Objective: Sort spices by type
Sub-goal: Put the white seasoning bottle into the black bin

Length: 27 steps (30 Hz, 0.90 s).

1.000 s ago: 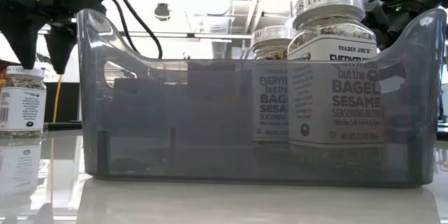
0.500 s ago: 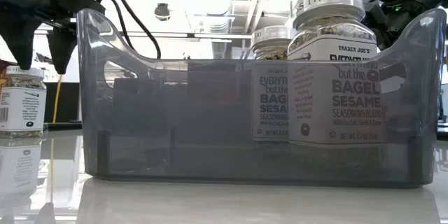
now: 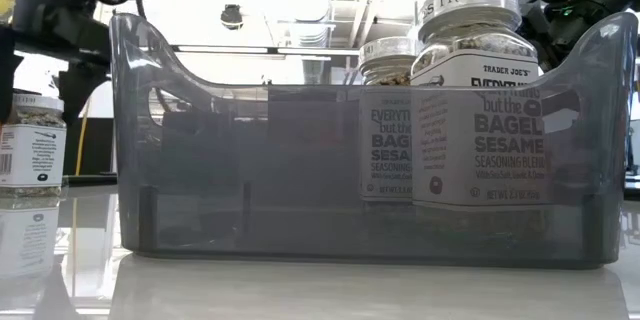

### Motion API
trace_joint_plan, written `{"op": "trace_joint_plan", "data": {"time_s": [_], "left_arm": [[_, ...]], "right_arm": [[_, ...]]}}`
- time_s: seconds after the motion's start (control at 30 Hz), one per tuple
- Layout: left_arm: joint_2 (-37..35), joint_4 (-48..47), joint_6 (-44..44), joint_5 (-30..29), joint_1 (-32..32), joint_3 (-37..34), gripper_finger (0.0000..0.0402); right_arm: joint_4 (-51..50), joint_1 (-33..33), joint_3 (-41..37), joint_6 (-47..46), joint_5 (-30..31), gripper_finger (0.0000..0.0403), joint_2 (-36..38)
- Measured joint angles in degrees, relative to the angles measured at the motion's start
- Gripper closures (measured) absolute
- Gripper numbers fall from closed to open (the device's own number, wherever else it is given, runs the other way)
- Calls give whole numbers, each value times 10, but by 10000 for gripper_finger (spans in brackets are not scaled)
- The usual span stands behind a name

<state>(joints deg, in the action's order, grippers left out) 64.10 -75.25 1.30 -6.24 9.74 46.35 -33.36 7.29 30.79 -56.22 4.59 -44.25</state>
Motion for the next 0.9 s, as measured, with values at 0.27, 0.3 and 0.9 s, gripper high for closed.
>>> {"op": "trace_joint_plan", "data": {"time_s": [0.27, 0.3, 0.9], "left_arm": [[0, 5, 2, -1, 0, -2, 104], [0, 8, 4, -1, 0, -2, 110], [1, 26, 35, 23, 0, -1, 206]], "right_arm": [[0, 0, 0, -9, 0, 117, 0], [0, 0, 0, -9, 0, 117, 0], [0, 0, 0, -23, 0, 117, 0]]}}
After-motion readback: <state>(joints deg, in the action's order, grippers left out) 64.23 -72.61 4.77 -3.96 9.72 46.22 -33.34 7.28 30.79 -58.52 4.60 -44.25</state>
